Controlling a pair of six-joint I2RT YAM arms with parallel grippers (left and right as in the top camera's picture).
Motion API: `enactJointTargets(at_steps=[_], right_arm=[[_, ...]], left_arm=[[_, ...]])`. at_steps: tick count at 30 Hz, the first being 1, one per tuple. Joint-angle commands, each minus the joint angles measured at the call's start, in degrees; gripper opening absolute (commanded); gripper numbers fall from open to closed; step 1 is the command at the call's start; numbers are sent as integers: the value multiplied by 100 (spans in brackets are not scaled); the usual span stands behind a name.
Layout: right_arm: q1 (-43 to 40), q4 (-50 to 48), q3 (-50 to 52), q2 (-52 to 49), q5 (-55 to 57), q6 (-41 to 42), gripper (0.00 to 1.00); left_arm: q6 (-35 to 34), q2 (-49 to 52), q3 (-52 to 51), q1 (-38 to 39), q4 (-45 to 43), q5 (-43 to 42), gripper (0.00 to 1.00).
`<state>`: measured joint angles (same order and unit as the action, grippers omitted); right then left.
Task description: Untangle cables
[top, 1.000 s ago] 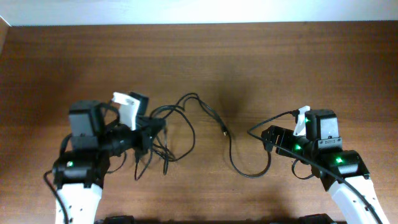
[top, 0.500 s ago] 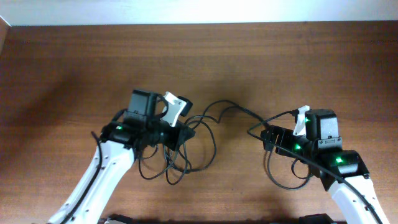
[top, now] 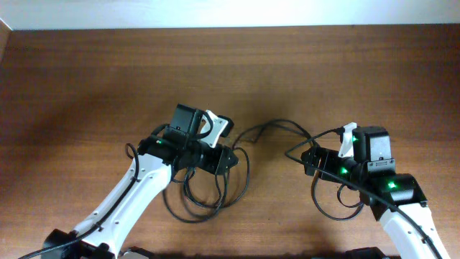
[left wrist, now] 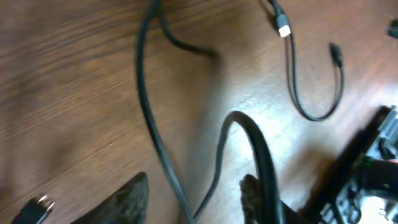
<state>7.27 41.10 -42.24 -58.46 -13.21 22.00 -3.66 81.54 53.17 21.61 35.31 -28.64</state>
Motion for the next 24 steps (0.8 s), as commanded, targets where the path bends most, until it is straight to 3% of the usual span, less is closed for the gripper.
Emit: enactJointTargets(at_steps=[1, 5, 11, 14, 17, 24], right_arm=[[-22, -22, 17, -13, -9, -74, 99], [-20, -87, 17, -13, -9, -72, 99], [-20, -94, 17, -13, -13, -50, 99], [-20, -105, 17, -13, -72, -50, 99], [-20, -92, 17, -13, -444, -52, 99], [-20, -192, 17, -15, -748, -9, 99]], left_arm=[[-363, -254, 85, 15, -7, 481, 59], [-365, -673, 85, 15, 55, 977, 73], [-358, -1679, 85, 15, 240, 1744, 82], [-361, -2022, 85, 15, 435, 2302, 82], [-365, -2251, 85, 15, 638, 2771, 99], [-1432, -2361, 83, 15, 1241, 4428, 99]])
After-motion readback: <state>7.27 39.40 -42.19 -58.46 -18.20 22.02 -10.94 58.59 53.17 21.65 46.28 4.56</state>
